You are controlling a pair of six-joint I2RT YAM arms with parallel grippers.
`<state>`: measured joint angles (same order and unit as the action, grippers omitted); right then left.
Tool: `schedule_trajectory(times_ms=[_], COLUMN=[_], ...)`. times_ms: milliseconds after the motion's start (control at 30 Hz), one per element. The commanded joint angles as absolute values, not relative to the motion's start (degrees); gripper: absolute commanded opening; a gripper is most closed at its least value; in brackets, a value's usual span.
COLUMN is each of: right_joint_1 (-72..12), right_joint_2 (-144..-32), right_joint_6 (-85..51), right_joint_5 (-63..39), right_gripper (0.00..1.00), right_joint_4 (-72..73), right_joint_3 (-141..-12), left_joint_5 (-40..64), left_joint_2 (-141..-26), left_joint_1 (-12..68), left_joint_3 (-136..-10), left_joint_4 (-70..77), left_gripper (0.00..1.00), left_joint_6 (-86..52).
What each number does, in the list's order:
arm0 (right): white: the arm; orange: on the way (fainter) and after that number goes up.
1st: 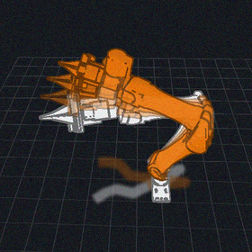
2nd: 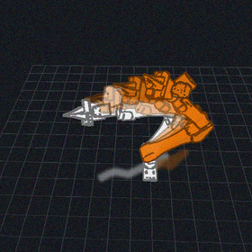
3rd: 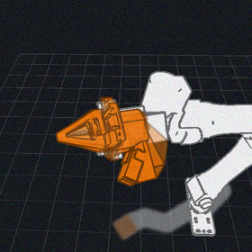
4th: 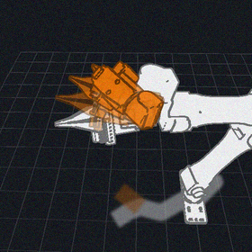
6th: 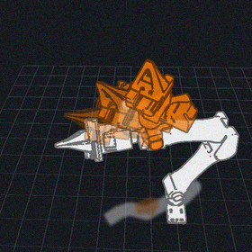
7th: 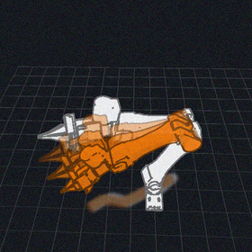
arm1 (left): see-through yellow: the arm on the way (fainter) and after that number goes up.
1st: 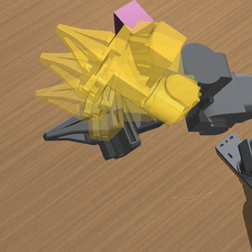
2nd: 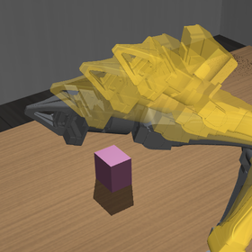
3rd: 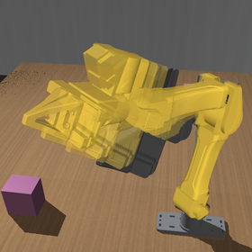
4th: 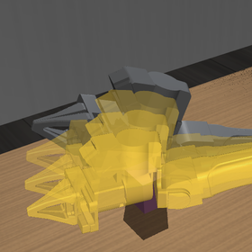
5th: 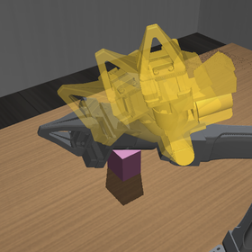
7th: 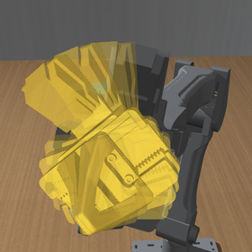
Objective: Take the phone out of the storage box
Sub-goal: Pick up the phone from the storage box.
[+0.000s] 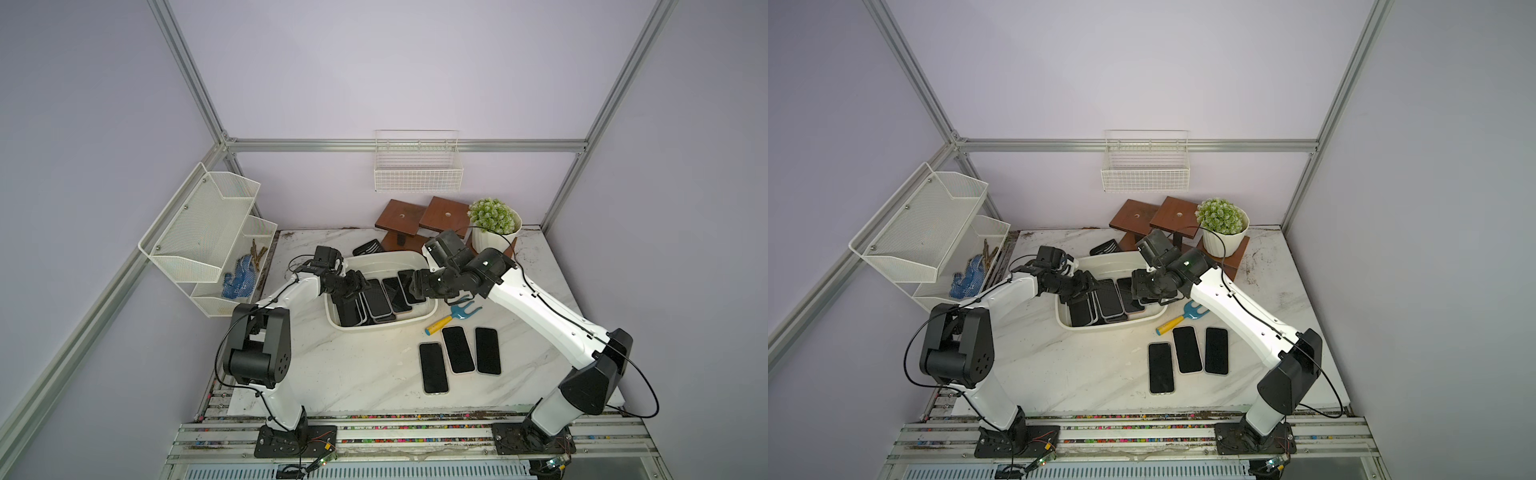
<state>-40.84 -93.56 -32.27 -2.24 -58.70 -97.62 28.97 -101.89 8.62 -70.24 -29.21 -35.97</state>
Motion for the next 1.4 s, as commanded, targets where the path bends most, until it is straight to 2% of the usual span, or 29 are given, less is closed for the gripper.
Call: schedule_trajectory(times_ms=[0, 567, 1167, 1233, 1367], right_joint_1=[-40.43, -40.34, -40.34, -40.34, -40.34], right_joint_2=[-92.46, -89.76, -84.07, -83.77, -83.50], right_joint_6=[-33.00, -35.89, -37.54, -37.59, -37.54], right_joint_5=[-1.71, -2.38, 0.10, 0.35, 0.44], right_gripper=[0.61, 0.56, 0.54, 0.54, 0.54], right_joint_4=[-58.10, -57.62, -57.55, -57.54, -57.30], right_joint_3=[-96.53, -92.93, -88.82, -88.29, -87.65], left_joint_5=[31.26, 33.15, 23.97, 24.78, 26.16], left_joint_2=[-102.86, -109.56, -115.65, -116.14, -116.80], left_joint_1=[8.19, 8.18, 14.00, 14.61, 15.03], left_joint_3=[-72.92, -75.67, -82.71, -83.22, -83.65], left_joint_4=[-28.26, -26.69, -31.56, -31.24, -29.99], left_gripper=[0.69, 0.67, 0.65, 0.59, 0.37], left_joint_6=[-33.64, -33.93, -32.79, -33.04, -34.31])
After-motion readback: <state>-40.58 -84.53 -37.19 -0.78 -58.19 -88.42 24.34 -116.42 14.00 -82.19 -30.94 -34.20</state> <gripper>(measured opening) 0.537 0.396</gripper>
